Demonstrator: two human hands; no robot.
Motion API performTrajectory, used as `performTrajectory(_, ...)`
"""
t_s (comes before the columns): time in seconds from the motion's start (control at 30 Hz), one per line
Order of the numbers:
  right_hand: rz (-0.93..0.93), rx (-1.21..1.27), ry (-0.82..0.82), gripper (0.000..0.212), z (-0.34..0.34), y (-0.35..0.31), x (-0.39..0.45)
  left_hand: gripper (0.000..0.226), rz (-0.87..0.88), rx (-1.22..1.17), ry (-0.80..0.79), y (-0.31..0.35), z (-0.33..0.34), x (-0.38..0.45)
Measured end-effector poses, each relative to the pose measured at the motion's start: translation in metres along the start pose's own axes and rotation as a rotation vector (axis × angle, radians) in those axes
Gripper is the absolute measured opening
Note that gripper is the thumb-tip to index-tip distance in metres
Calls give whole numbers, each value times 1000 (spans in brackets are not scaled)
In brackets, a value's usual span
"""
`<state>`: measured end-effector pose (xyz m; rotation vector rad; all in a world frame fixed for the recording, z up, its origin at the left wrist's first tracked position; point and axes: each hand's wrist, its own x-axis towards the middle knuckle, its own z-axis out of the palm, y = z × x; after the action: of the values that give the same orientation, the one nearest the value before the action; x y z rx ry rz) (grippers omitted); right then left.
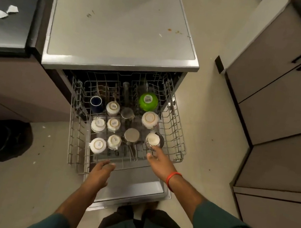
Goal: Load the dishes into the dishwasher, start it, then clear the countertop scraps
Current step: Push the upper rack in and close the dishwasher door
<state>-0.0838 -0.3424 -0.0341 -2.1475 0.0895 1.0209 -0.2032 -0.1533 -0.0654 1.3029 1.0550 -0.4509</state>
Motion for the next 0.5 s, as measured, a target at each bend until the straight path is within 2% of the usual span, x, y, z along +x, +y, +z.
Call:
performTrajectory(0.1, -7, -54, -1, 50, 2, 5, 2, 39, -9, 19, -24, 1, -1, 9)
performTrajectory(0.2, 29, -41, 6, 52, 2, 13, 5, 9, -52, 6, -46, -1, -1, 10)
performTrajectory(0.23, 40, -31, 11, 52, 2, 15, 8, 7, -62, -2, -40, -3, -1, 11)
performTrajectory(0.37, 80, -16, 12, 49, 0, 28, 12, 20, -118, -63, -22, -19, -8, 12)
performTrajectory(0.5, 167, 24, 22, 53, 5, 44, 14, 23, -174, -111, 1, -32, -15, 14)
